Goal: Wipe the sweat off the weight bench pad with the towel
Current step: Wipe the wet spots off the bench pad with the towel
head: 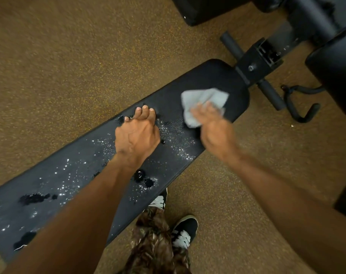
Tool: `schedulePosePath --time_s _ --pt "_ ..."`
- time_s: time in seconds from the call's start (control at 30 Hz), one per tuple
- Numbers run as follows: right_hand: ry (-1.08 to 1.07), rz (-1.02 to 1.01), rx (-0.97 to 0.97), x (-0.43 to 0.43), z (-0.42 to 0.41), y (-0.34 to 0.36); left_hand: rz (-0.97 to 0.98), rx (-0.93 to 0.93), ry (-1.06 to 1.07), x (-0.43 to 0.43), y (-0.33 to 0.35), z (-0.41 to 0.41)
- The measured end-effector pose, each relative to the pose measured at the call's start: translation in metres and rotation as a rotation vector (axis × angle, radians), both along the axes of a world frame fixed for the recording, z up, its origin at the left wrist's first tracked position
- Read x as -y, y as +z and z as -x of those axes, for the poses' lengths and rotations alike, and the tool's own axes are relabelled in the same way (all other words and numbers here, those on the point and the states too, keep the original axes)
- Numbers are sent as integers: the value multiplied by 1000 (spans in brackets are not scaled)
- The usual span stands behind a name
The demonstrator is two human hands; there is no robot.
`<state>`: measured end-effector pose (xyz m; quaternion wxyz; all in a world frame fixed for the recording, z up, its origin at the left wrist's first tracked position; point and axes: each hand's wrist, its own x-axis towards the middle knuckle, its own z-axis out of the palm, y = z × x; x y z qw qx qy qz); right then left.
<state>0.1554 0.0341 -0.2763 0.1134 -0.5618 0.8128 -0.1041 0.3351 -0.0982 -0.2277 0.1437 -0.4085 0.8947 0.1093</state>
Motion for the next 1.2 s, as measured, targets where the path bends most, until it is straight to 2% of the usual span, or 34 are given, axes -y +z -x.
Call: schedulePosePath --time_s 0.1,0.17,0.23,0.3,0.37,0.47,0.57,0.7,0.8,0.93,1.03,1.1,1.2 --pt "229 30 71 -22 -70 0 4 2 -18 0 -1 0" --pt "319 13 69 -29 -72 14 17 0 -26 -1 -2 -1" --pt "369 -20 -34 -28 -43 27 7 11 -9 -1 -5 -1" --pt "253 -77 -93 -26 6 27 -9 16 20 0 -8 -1" --pt "38 -143 -92 -32 53 28 -3 16 22 0 -9 -1" --pt "-131 -118 -64 -40 72 25 1 6 20 -1 -10 0" --pt "-65 -46 1 -48 4 11 4 -19 32 -2 -9 1" --pt "181 1 138 -81 -109 13 -9 -11 37 -2 -9 1" --pt "261 10 84 -84 -90 18 -12 -5 41 -2 -7 0" --pt "-23 -13 -32 -72 -2 10 9 -2 24 -5 -4 2" --pt "-164 -38 -99 -61 11 10 3 1 48 -5 -7 3" --pt "-119 10 -120 -57 -19 9 -10 14 65 -4 -10 2" --pt "155 16 -14 -70 -83 3 -4 11 51 -5 -9 2"
